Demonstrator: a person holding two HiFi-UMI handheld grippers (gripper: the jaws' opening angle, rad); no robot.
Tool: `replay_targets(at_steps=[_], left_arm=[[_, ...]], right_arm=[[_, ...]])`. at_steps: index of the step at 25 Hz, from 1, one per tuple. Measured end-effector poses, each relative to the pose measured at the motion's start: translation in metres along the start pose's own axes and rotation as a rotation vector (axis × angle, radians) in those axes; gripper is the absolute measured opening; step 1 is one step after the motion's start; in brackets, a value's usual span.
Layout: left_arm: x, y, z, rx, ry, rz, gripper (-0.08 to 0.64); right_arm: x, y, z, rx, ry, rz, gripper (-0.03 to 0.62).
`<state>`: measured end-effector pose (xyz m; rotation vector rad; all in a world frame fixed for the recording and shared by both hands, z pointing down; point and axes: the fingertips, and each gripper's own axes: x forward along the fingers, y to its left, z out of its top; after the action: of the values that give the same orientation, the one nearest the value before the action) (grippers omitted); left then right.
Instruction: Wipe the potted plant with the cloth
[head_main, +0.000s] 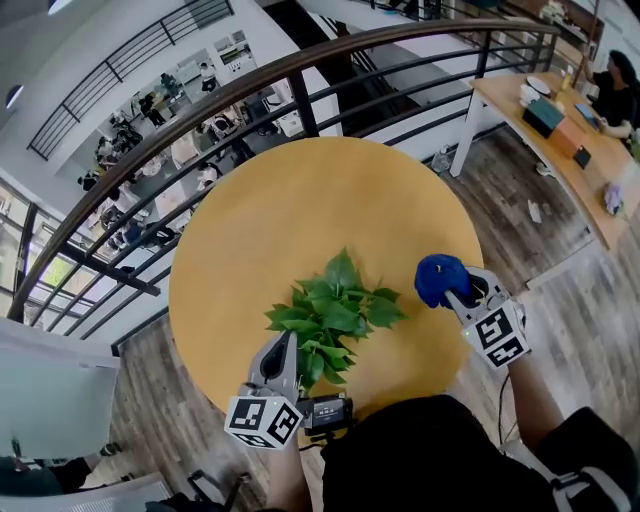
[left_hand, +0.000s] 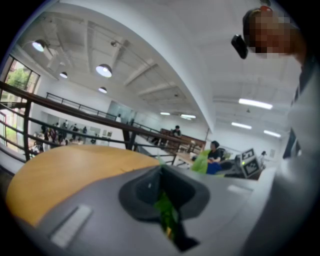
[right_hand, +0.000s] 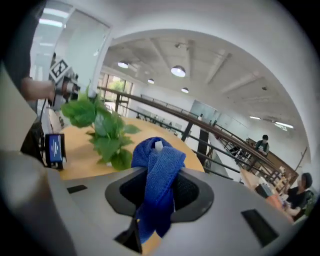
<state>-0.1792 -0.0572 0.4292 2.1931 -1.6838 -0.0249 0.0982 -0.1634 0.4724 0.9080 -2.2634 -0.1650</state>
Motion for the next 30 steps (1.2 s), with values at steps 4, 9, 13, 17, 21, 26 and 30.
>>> replay_targets(at_steps=[4,9,13,17,21,26,30], left_arm=[[0.000,0.000,0.001,0.004,0.005,0.007,0.000],[0.000,-0.002,0.000,0.003,0.010,0.014,0.000],[0.000,-0.003,0.000,0.010,0.012,0.013,0.000],[0.000,-0.001,0.002,0.012,0.002,0.014,0.000],[0.000,-0.003,0.003,0.017,0.006,0.005,0.000],[0.002,-0.005,0.002,0.019,0.004,0.003,0.000],[0.001,-0.005,0.003,0.030,0.007,0.001,0.000]], right_arm=[[-0.009,0.009,0.069,0.131,-0.247,0.086,0.121],[0.044,0.051,0.012,0.158,-0.060,0.218,0.122],[0.066,0.057,-0.083,0.023,0.267,0.149,0.121],[0.049,0.027,-0.095,-0.038,0.301,0.038,0.121],[-0.002,-0.004,-0.017,0.103,0.028,-0.015,0.122],[-0.070,0.015,0.111,0.158,-0.426,0.149,0.123],[-0.049,0.081,0.105,0.139,-0.343,0.354,0.121]])
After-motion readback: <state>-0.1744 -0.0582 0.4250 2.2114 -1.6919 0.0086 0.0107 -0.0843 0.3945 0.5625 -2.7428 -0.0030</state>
